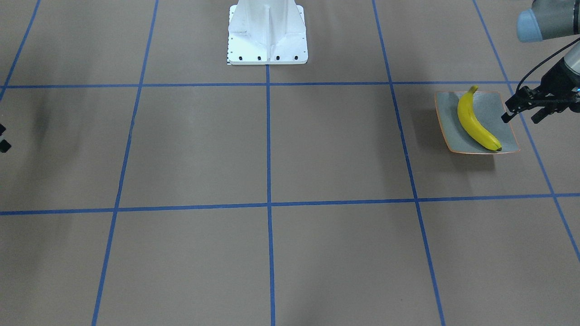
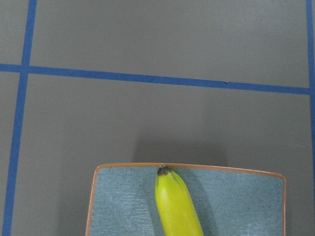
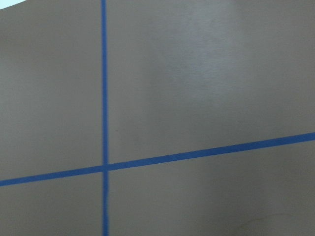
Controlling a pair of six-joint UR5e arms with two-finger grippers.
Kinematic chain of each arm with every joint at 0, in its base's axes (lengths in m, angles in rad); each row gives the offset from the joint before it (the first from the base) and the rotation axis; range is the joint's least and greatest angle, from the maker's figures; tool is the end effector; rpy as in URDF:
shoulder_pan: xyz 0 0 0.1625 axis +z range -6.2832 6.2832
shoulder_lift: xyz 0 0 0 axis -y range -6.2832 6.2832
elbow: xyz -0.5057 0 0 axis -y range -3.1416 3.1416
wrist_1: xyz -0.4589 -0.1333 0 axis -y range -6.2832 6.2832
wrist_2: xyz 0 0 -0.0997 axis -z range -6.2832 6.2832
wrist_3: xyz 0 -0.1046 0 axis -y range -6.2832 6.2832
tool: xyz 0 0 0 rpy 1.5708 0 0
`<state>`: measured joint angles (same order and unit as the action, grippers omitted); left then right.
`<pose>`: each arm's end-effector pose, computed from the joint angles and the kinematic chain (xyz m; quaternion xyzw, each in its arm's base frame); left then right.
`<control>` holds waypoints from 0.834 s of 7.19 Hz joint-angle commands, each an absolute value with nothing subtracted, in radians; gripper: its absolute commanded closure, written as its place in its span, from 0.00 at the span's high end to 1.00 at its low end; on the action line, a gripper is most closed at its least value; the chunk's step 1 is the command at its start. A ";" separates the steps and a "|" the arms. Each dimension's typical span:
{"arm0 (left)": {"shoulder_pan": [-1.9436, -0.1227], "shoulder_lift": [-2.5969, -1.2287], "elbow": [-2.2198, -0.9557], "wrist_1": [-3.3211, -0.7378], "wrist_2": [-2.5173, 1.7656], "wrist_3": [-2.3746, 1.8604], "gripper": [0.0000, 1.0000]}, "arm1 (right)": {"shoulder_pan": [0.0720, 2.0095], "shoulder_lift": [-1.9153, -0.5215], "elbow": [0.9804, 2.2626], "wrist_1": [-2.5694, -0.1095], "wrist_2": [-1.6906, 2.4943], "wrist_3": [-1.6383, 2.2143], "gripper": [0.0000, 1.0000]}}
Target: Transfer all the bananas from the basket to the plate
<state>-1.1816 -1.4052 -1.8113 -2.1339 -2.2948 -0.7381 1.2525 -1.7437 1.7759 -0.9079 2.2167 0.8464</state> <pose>0.1309 -0.4878 0.6305 0.0683 0.4410 -0.0447 0.8938 -0.0902 -0.4985 0.6462 0.1056 -0.4268 0.1284 0.8889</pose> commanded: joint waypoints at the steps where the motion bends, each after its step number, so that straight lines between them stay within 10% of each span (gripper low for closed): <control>1: -1.184 -1.413 -1.816 -2.134 -2.296 -0.744 1.00 | 1.339 -1.875 1.744 -0.899 2.232 0.765 1.00; 6: -1.186 -1.411 -1.842 -2.134 -2.298 -0.749 1.00 | 1.353 -1.977 1.619 -0.734 2.182 1.134 0.99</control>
